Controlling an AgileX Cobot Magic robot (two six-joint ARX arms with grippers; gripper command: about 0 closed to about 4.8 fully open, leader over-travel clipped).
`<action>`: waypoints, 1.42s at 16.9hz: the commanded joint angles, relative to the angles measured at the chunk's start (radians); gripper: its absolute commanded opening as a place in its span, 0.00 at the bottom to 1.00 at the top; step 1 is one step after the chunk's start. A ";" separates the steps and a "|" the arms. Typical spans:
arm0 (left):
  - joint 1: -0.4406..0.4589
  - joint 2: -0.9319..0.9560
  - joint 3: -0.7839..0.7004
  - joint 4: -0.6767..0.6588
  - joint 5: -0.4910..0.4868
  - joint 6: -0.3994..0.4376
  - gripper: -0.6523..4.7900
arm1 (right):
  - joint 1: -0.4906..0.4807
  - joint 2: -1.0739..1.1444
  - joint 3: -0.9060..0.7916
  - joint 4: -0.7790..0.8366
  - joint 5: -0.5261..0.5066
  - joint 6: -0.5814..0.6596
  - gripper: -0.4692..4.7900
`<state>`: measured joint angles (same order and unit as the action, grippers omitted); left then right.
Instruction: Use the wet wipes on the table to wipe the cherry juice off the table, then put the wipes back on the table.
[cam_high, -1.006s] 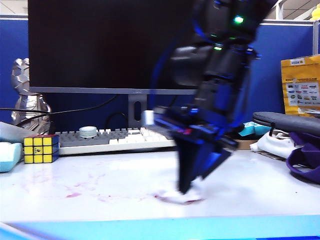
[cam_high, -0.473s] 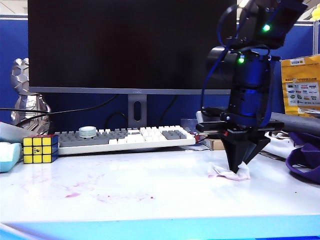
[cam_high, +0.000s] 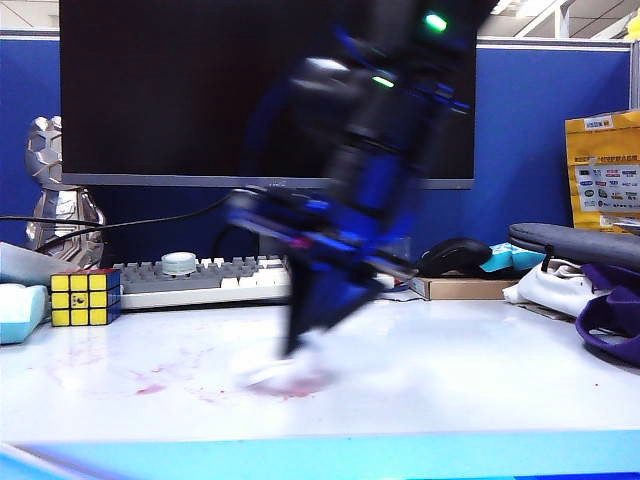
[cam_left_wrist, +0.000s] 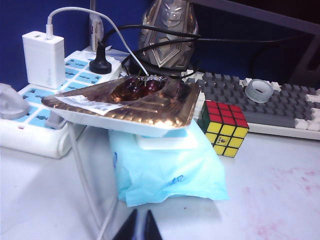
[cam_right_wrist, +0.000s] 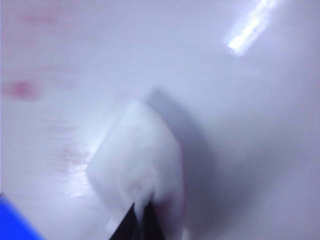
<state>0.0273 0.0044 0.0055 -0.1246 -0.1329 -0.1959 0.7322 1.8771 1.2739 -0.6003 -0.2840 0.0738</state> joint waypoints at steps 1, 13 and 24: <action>-0.001 -0.003 0.000 0.006 0.002 0.005 0.17 | 0.103 0.007 0.019 -0.014 0.089 0.005 0.09; -0.001 -0.003 0.000 0.006 0.002 0.004 0.17 | 0.088 0.074 0.019 -0.118 0.042 -0.104 0.09; -0.001 -0.003 0.000 0.006 0.002 0.004 0.17 | 0.043 0.107 0.070 0.032 0.339 0.002 0.09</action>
<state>0.0273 0.0044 0.0055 -0.1246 -0.1329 -0.1959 0.7925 1.9686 1.3396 -0.5175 0.0734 0.0708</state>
